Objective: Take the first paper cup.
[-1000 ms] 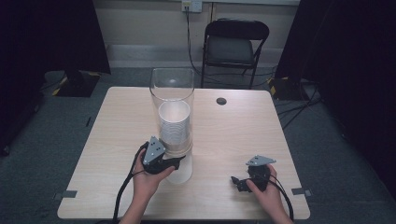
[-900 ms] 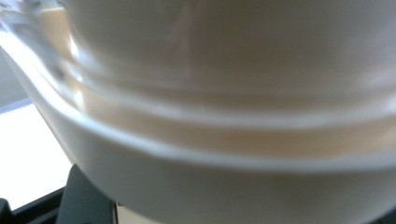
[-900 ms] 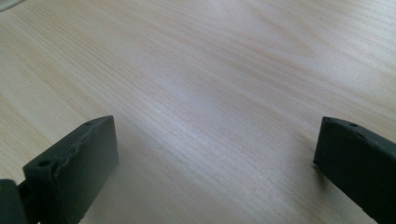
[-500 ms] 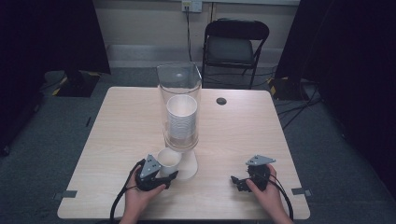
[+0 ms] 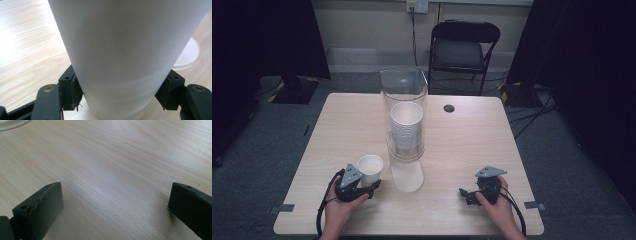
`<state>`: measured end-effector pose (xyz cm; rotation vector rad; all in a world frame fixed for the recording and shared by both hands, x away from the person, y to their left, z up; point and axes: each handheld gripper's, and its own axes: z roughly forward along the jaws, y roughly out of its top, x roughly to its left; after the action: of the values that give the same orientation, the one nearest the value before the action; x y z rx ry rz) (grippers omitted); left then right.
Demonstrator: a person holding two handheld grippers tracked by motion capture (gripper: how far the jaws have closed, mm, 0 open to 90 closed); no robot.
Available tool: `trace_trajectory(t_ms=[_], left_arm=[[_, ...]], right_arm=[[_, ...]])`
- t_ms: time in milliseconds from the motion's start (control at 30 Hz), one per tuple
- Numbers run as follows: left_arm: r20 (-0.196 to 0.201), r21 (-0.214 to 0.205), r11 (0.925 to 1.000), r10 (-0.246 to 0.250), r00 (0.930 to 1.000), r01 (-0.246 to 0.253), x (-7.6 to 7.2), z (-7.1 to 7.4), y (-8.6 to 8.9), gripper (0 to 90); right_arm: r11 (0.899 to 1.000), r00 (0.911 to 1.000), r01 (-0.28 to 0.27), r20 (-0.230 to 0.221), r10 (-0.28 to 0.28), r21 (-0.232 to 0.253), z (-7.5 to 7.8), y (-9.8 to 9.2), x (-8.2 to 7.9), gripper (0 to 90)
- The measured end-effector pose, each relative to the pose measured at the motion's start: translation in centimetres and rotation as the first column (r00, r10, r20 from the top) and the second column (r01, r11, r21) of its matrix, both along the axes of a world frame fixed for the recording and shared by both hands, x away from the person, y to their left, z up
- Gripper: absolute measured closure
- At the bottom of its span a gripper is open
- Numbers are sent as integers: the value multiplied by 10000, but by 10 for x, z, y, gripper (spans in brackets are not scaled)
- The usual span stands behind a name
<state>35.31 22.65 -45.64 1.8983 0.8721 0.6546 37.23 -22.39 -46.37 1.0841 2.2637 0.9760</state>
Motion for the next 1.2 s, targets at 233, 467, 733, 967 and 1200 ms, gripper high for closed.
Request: trace_trajectory(t_ms=[233,467,733,967,1200], left_arm=[[-79,143,9991,398,9992,-397,6,-4,11,325],[-427,366,9985,418,9982,-402,10,-7,13,324],[-616,304,9987,428,9972,-409,12,-12,16,323],[-1294,610,9969,564,9900,-489,12,-14,24,322],[-1585,616,9969,583,9856,-491,9,-15,31,313]], right_arm=[[10000,10000,-1,0,1,4,0,0,0,0],[10000,10000,0,0,0,1,0,0,0,0],[10000,10000,-1,0,1,3,0,0,0,0],[10000,10000,0,-2,0,5,0,0,0,0],[10000,10000,8,3,-8,4,0,0,0,0]])
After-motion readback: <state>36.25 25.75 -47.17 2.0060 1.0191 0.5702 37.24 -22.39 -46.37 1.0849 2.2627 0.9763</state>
